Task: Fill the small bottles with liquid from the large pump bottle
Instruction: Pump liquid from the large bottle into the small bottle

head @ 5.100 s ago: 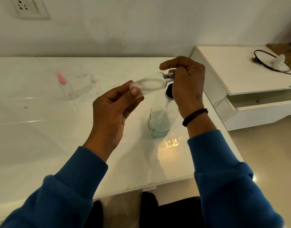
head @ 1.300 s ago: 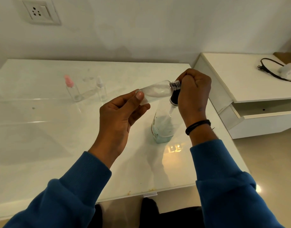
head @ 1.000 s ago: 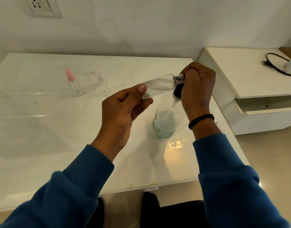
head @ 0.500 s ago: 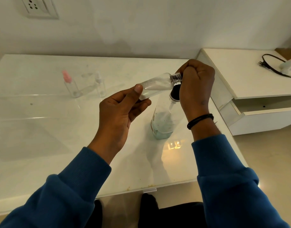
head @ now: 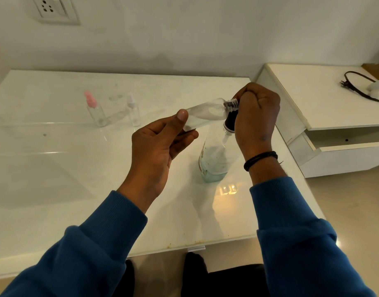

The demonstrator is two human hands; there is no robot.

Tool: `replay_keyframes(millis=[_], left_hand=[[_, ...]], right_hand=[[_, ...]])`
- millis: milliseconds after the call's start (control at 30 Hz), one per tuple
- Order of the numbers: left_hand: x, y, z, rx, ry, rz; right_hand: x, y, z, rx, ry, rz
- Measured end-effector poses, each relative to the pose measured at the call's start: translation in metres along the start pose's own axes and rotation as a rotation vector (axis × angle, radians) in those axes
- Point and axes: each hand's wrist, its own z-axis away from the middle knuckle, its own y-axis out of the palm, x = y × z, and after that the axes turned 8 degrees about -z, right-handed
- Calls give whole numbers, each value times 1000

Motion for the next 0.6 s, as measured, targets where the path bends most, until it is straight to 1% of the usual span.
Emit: replay_keyframes(millis=[200, 267, 400, 500, 600], left_hand=[[0, 2, 0, -13, -12, -24], [1, 1, -1, -20, -10, -38], [1, 0, -1, -17, -3, -42], [1, 0, -1, -8, 1, -47], [2, 0, -2, -17, -2, -54]], right_hand=[[6, 2, -2, -7, -34, -13], [5, 3, 1, -12, -24, -44], [5, 1, 1, 3, -6, -17], [8, 1, -2, -8, -28, -4], [5, 3, 0, -13, -15, -39]])
